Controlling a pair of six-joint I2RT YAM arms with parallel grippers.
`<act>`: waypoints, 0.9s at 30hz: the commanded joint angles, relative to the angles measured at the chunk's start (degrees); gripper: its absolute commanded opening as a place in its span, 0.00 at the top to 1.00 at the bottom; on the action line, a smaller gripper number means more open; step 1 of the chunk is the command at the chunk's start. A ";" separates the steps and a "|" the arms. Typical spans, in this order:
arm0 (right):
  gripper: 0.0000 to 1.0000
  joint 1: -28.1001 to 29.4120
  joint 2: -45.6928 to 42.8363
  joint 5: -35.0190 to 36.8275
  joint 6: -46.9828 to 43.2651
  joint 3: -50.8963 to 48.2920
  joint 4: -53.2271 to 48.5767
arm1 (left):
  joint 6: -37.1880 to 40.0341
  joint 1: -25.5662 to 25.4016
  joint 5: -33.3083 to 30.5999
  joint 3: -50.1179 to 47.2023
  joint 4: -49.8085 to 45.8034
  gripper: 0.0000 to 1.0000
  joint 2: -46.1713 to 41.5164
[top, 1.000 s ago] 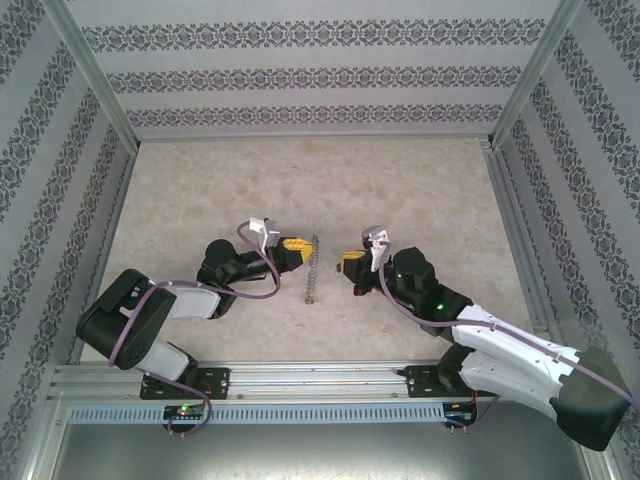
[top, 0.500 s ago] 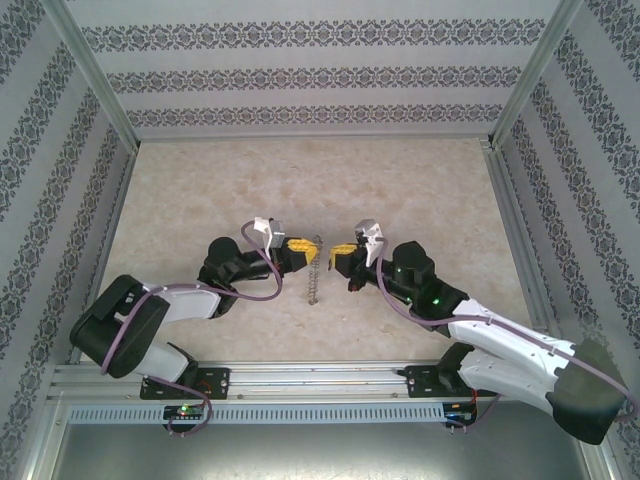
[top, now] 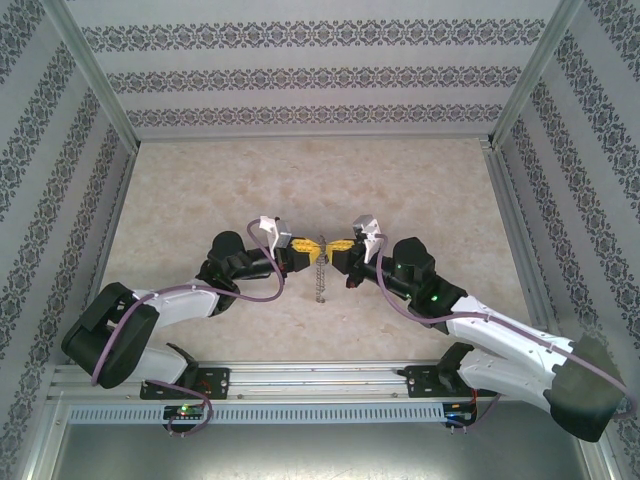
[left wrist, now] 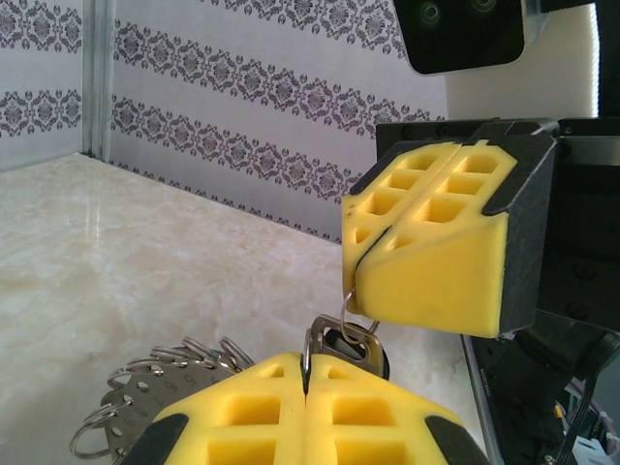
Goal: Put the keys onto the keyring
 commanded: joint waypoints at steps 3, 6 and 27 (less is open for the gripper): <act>1.00 -0.23 0.02 -1.40 -1.71 2.76 1.38 | 2.06 -1.21 0.64 2.52 -0.83 1.00 -0.99; 1.00 -0.28 1.13 -1.61 -1.90 3.15 1.67 | 2.29 -1.41 0.70 2.91 -1.57 1.00 -0.98; 1.00 -3.37 2.65 -1.26 -0.91 -0.16 2.83 | 2.99 -1.87 -0.67 3.06 -2.72 1.00 -2.54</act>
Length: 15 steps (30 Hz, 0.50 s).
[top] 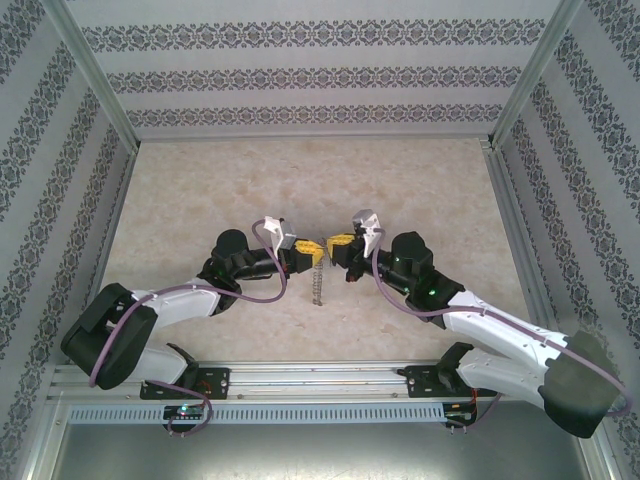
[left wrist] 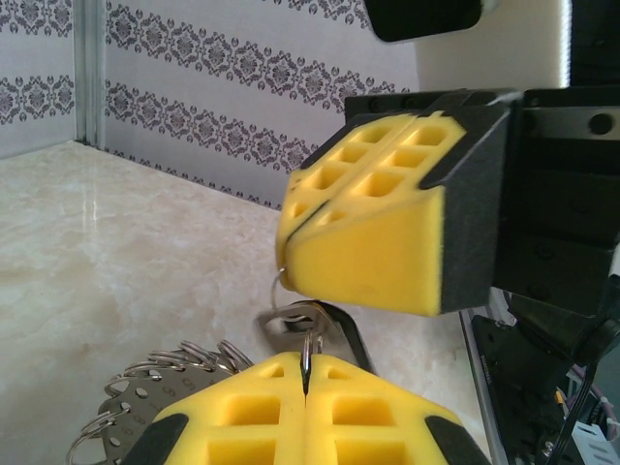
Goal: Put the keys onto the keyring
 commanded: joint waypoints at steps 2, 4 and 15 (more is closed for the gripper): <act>1.00 -0.90 0.14 -1.03 0.68 -1.43 2.58 | 0.87 -0.84 -0.21 2.05 1.21 1.00 -1.97; 1.00 -0.95 0.14 -1.41 0.80 -1.39 2.81 | 0.96 -0.81 -0.26 2.05 1.01 1.00 -1.97; 1.00 -0.90 -4.96 -3.10 1.04 -2.14 1.43 | 1.49 -0.88 -0.42 2.47 -0.13 1.00 -2.06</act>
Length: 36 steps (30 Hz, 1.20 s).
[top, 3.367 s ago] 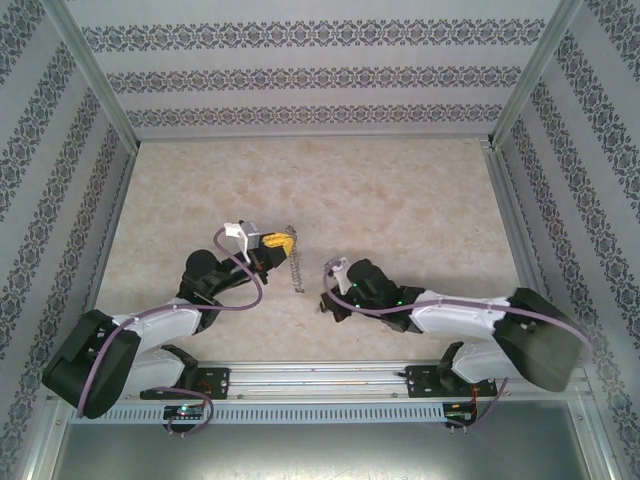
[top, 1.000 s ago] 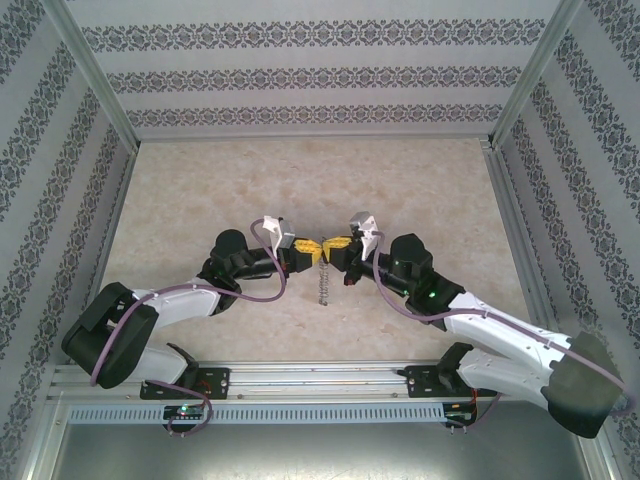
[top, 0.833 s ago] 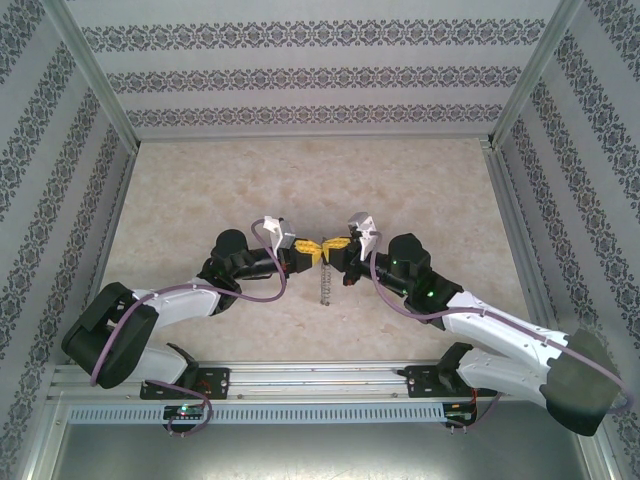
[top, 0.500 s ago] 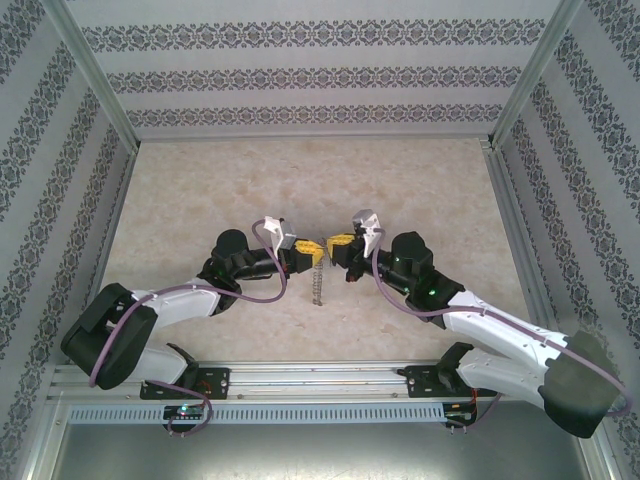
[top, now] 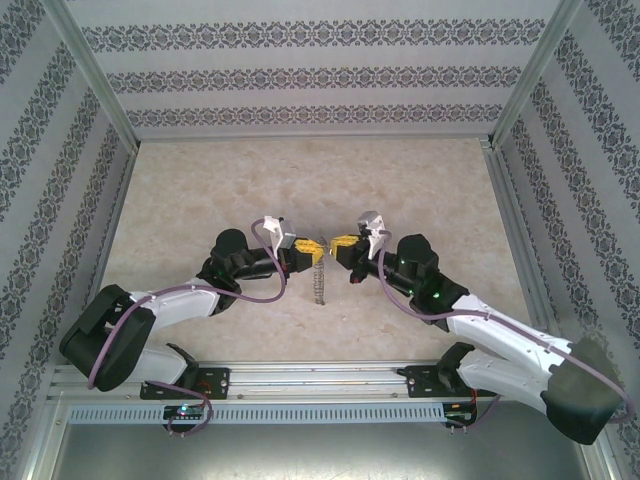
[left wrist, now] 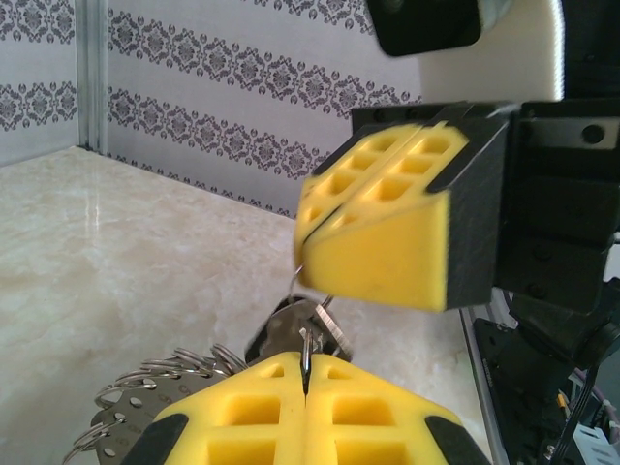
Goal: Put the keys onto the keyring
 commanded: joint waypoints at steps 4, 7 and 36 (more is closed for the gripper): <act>1.00 -0.28 -1.55 -2.89 0.41 -0.06 0.84 | 1.42 -0.86 -0.05 2.47 0.14 1.00 -1.62; 1.00 -0.26 -0.29 -4.17 0.32 0.49 1.09 | 1.54 -0.86 0.12 2.53 -0.03 1.00 -1.76; 1.00 -0.05 -0.45 -3.10 -0.38 1.04 1.82 | 1.64 -1.04 0.21 3.16 -0.56 1.00 -0.53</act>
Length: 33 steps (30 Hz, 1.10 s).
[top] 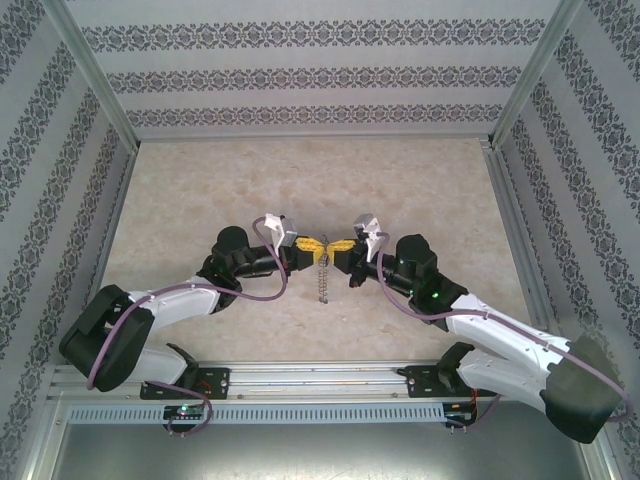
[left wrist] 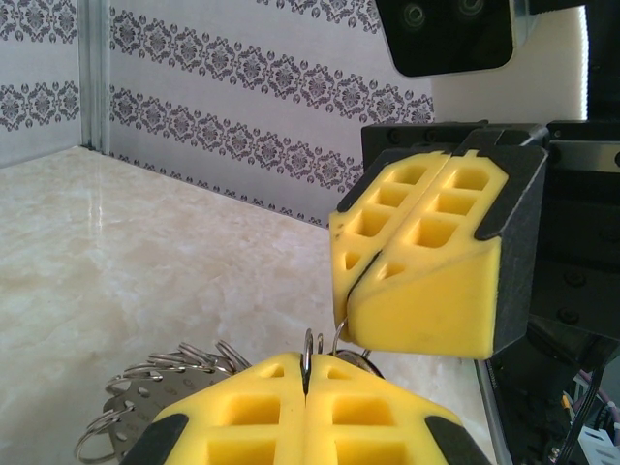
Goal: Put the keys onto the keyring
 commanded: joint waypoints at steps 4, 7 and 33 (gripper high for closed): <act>1.00 0.00 -1.51 1.20 -0.34 0.94 1.91 | 1.04 -1.02 0.41 1.86 1.26 1.00 -0.36; 1.00 -0.06 -0.95 0.78 -0.25 1.22 1.98 | 0.96 -1.15 0.37 1.90 1.39 1.00 -0.36; 1.00 0.40 2.08 0.39 -0.17 2.81 3.90 | 0.88 -1.24 0.60 2.04 1.63 1.00 0.19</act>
